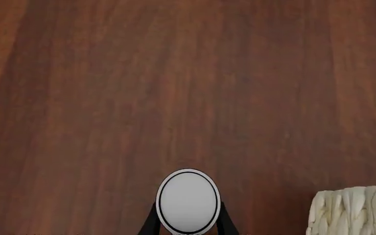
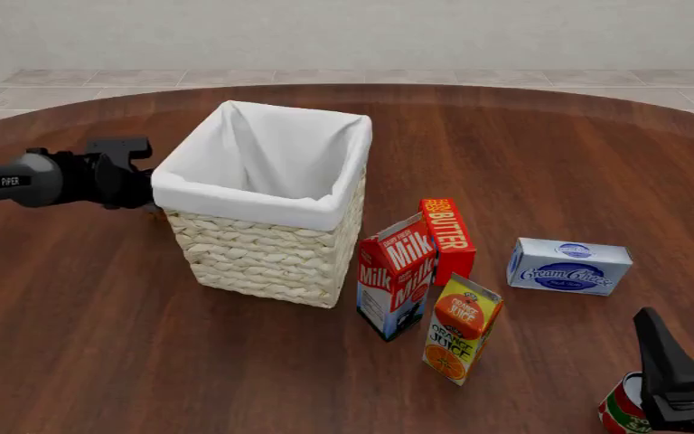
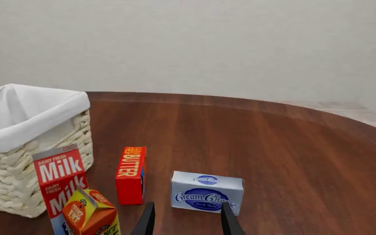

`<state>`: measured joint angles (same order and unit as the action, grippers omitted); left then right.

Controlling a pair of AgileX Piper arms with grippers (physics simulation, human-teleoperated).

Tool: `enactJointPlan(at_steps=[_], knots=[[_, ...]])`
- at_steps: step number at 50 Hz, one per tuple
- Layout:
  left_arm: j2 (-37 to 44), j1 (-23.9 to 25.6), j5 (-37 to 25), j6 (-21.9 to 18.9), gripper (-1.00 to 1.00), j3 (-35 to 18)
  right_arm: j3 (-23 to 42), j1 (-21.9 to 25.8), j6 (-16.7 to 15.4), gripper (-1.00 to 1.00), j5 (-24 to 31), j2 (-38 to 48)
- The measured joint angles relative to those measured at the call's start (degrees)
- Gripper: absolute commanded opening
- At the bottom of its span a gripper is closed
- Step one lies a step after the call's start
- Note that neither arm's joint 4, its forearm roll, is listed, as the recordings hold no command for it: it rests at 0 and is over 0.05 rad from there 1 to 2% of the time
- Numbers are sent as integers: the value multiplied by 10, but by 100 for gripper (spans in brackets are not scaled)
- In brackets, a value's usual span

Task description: Pick up the alphabet soup and the tomato sauce, and put them in the basket.

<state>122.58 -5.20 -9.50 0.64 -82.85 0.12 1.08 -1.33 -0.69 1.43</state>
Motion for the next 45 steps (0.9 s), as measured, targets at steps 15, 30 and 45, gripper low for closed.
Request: enactJointPlan(at_steps=[15, 30, 45], knots=[[-40, 1, -13, -4, -100, 2, 0, 2, -3, 100, 2, -2], [-77, 7, -28, -10, -100, -2, 0, -2, -3, 100, 5, -6], [-112, 3, -47, -20, -100, -17, 0, -4, -2, 100, 6, -7]])
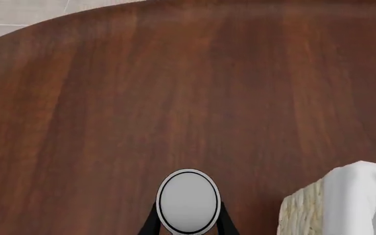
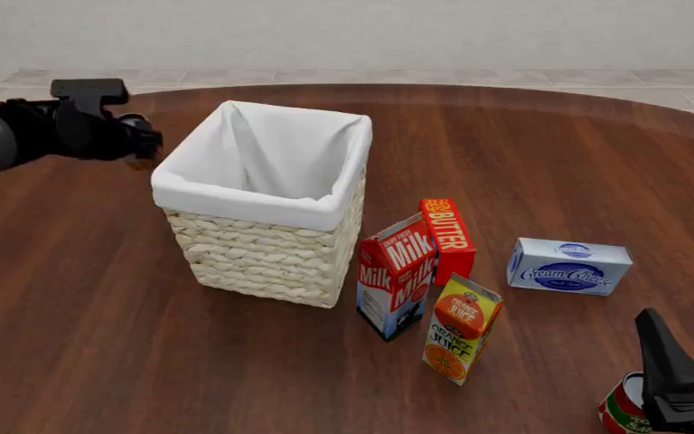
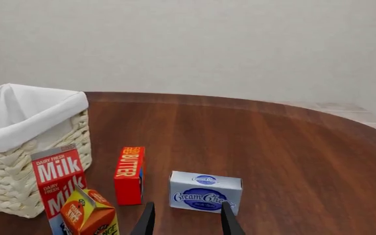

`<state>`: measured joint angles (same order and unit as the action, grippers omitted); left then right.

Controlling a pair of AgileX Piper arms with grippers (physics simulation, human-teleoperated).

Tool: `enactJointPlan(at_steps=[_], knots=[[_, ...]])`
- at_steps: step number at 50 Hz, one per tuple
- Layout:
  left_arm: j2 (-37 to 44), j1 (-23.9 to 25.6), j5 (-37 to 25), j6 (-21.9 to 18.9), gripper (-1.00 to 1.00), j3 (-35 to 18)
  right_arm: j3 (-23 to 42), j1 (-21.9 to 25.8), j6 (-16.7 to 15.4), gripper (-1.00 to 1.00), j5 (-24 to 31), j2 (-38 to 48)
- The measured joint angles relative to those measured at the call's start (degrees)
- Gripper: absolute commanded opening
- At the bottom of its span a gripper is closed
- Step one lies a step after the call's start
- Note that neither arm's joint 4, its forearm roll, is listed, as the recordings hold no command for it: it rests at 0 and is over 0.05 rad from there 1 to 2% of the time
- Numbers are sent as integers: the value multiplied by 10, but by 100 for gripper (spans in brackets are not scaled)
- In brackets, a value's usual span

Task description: Pick up the alphabet soup and the tomato sauce, and put them in the basket.

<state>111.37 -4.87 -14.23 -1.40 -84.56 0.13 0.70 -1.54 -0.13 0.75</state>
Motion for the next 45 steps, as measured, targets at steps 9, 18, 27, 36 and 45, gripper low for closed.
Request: enactJointPlan(at_steps=[9, 18, 27, 36, 45], knots=[[-20, -1, -9, -1, -100, -6, 0, 0, 1, 100, -2, 1], [-56, 7, -25, -2, -100, -15, 0, 0, 1, 100, -3, 3], [-93, 22, -42, -3, -100, -26, 0, 0, 1, 100, -2, 1], [-122, 47, -58, -2, -100, -37, 0, 1, 0, 100, -1, 0], [-144, 79, -75, -2, -100, -55, 0, 1, 1, 100, 0, -1]])
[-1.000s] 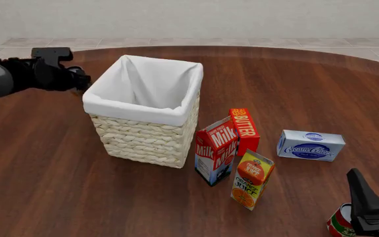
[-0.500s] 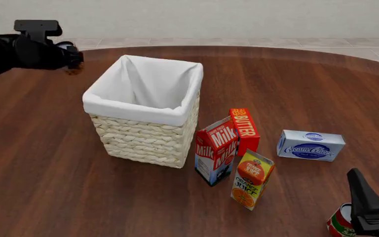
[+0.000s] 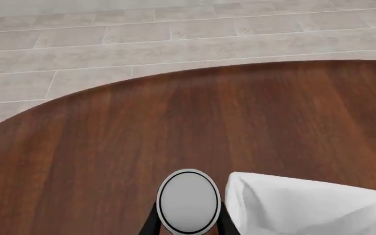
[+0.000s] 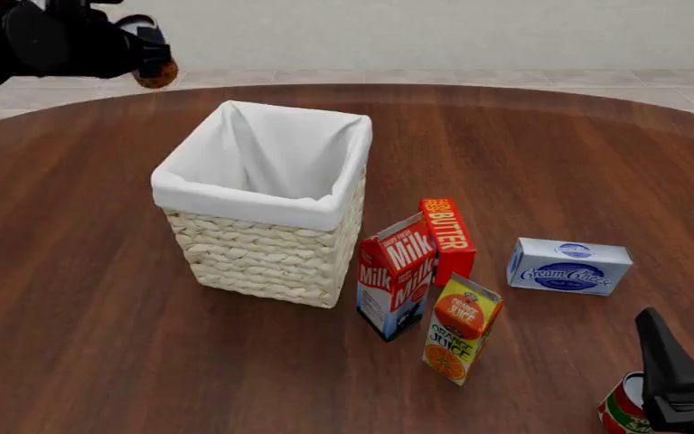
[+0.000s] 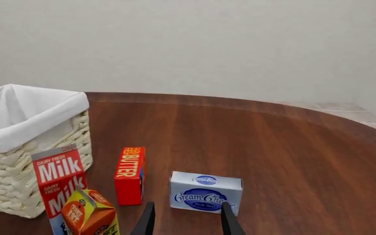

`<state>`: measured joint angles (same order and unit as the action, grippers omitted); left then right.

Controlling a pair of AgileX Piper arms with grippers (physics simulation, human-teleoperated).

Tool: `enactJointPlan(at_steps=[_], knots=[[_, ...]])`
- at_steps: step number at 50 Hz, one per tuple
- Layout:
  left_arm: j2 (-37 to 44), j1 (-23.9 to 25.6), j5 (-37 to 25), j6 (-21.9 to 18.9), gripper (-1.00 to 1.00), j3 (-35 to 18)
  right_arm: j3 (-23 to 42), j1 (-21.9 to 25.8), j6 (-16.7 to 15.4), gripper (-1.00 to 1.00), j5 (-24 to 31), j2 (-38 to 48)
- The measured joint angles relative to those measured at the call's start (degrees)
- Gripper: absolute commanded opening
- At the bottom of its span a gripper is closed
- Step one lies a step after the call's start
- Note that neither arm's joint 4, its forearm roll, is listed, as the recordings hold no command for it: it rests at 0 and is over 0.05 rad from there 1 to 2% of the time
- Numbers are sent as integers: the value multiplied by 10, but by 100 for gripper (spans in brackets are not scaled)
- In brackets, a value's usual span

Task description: Pick up the alphabet soup and the tomato sauce, and put them in the basket.

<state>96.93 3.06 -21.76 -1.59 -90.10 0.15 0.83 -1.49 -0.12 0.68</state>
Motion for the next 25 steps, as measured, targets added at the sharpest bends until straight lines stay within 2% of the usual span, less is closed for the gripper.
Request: enactJointPlan(at_steps=[14, 25], knots=[[-22, 43, -24, -4, -100, -27, 0, 1, 0, 100, 1, -1], [-42, 82, -36, -10, -100, -29, 0, 2, 0, 100, 2, -2]])
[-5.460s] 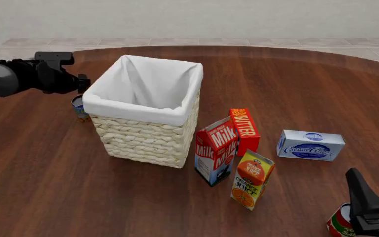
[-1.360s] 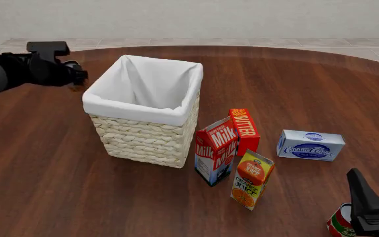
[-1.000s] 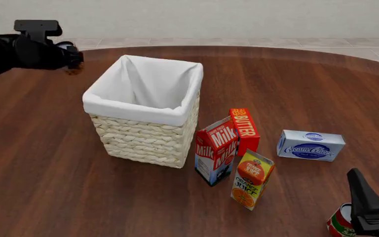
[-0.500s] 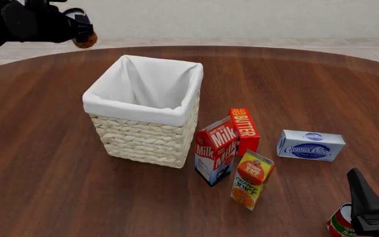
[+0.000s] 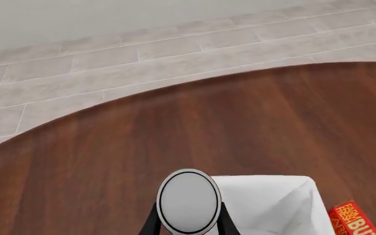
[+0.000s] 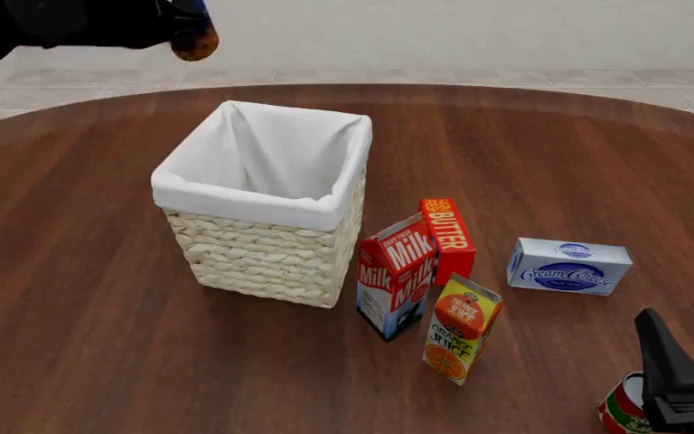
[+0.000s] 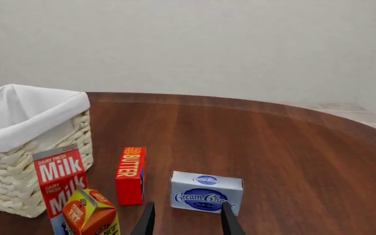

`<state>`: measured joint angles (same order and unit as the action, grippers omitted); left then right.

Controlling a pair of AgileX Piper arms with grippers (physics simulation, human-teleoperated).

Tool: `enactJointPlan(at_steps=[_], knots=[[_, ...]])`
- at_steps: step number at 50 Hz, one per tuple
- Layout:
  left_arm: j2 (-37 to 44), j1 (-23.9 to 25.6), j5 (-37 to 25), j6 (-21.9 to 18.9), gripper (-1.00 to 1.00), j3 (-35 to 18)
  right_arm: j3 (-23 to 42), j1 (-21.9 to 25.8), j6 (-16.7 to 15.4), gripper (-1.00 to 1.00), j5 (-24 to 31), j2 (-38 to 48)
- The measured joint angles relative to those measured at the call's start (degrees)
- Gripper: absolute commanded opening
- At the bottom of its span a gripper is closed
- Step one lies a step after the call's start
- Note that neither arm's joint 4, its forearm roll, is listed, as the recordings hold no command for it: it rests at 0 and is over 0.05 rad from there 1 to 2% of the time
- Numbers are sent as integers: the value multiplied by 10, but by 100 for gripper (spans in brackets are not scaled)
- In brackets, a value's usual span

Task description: Pick up the alphabet soup and the tomato sauce, and put them in the basket.

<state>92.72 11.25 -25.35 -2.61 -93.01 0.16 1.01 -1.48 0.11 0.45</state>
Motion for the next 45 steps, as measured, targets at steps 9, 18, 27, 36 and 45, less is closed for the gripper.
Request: enactJointPlan(at_steps=[9, 18, 27, 36, 45], knots=[[-11, 37, -14, -11, -100, 4, 0, 1, 0, 100, 0, 0], [-18, 74, -32, -27, -100, 14, 0, 2, 1, 100, -1, 2], [-14, 98, -51, -41, -100, 19, 0, 3, 1, 100, -2, 3], [-6, 113, -69, -52, -100, 26, 0, 4, 2, 100, -2, 3], [4, 116, -91, -66, -100, 29, 0, 4, 2, 100, -2, 3]])
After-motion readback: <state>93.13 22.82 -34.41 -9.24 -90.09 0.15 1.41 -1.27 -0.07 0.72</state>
